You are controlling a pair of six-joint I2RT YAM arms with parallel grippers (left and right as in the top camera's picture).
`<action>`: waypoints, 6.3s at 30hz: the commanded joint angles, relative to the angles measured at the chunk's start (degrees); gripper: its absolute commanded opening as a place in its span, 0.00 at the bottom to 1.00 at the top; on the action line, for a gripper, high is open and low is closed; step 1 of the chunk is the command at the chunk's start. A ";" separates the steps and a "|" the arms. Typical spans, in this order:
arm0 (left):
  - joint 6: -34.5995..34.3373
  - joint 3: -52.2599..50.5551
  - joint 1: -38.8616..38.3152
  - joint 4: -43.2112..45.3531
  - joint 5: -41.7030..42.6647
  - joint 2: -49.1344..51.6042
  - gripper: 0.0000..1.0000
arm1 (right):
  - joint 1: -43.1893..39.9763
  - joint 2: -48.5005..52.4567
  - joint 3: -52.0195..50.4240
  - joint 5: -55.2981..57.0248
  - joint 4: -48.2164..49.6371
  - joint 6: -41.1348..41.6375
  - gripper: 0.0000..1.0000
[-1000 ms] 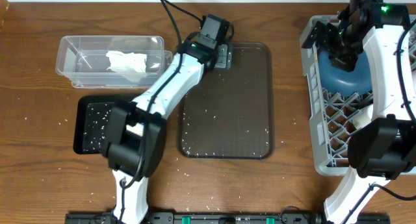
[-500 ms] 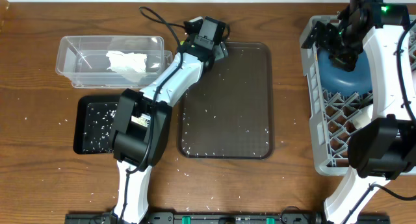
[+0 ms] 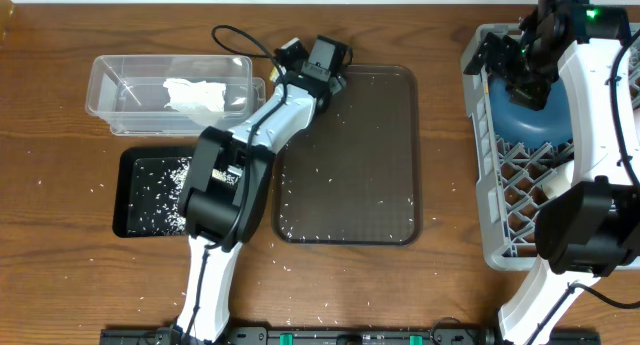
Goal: Sort waste into correct bins and load items into the dishwasher rack
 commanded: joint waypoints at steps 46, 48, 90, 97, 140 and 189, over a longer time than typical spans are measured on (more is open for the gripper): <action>4.00 -0.07 0.55 -10.29 -5.44 -19.04 0.06 | 0.52 -1.97 1.11 0.13 -0.02 0.57 0.99; 3.41 -0.07 1.22 -12.35 -6.84 -21.86 0.07 | 0.52 -1.97 1.09 0.13 -0.02 0.57 0.99; -4.46 -1.29 22.53 -33.03 -1.25 -30.97 0.64 | 0.57 -1.97 1.09 0.13 0.00 0.57 0.99; -4.44 -1.29 22.53 -45.81 -0.85 -44.41 0.74 | 0.52 -1.97 1.09 0.13 -0.02 0.57 0.99; 24.06 -23.56 22.51 -66.60 21.70 -95.78 0.77 | 1.49 -1.97 1.09 0.13 -0.02 0.57 0.99; 34.91 -26.14 22.47 -75.76 22.97 -104.48 0.91 | 1.44 -1.97 1.07 0.37 -0.02 0.39 0.99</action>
